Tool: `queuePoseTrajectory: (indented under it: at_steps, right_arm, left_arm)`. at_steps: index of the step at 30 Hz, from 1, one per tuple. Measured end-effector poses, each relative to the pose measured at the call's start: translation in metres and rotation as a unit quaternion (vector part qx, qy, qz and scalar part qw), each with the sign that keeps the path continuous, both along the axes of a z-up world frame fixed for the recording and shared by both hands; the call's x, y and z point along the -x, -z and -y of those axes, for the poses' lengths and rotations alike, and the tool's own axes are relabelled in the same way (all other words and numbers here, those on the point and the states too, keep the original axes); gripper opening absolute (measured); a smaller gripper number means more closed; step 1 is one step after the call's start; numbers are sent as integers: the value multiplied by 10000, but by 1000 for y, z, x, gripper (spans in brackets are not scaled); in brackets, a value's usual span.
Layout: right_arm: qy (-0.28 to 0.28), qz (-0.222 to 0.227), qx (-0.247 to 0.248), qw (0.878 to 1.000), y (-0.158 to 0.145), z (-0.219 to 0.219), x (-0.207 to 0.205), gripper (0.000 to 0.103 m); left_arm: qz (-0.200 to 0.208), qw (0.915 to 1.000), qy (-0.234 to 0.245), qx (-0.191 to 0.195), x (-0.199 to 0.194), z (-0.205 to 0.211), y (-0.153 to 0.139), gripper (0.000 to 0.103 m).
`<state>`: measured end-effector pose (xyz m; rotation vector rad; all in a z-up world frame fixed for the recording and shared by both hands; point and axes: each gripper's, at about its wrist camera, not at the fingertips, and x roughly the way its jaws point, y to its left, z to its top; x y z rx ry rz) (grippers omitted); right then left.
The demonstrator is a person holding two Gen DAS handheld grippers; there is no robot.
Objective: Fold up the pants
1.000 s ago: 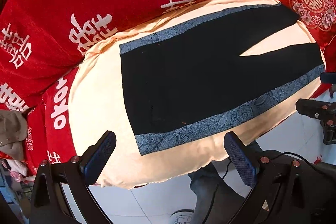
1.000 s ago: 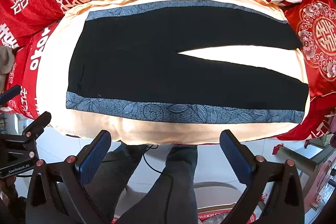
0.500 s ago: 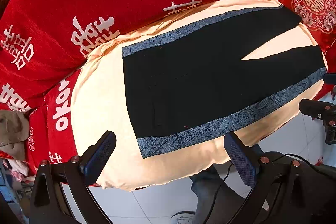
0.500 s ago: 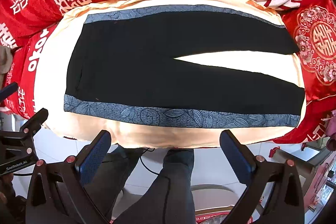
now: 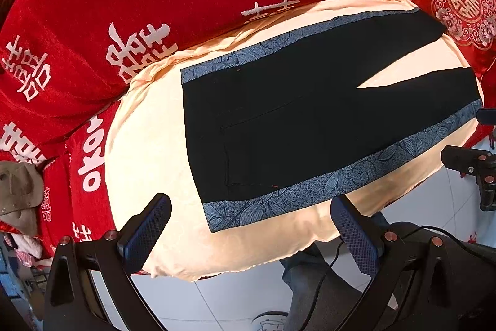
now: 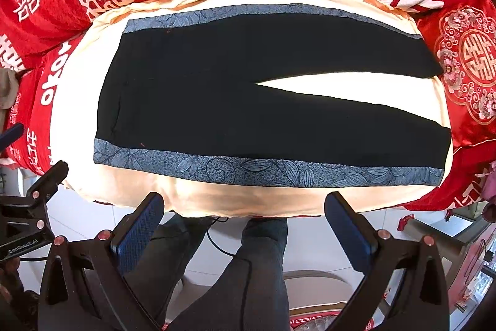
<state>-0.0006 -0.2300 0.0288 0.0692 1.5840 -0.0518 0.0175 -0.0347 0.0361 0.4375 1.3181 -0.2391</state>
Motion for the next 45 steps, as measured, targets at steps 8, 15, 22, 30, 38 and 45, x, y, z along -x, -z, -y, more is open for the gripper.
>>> queuePoseTrajectory:
  at_steps: [8,15,22,30,38,45]
  right_arm:
    - [174,-129,-58,9997,7,7,1,103]
    - [252,-158,-185,9994,9,11,0,103]
    - [316,-236,-392,9985,15,14,3,103]
    - [463,-195,-795,9956,19,32,3,103]
    - [432,-211,-972,9941,18,79,15,103]
    - [220,-338,-871,9954,30,109,27,103]
  left_arm:
    - [-67,10000,-37,-15,0,-2,2,103]
    - [-114,9998,-117,-61,-1,-4,4,103]
    - [-49,9994,-303,-147,0,-9,2,103]
    - [-106,9970,-752,-115,1,0,-1,103]
    - [-189,9867,-1613,10,17,30,-2,103]
    - [-464,9745,-2195,25,38,39,7,103]
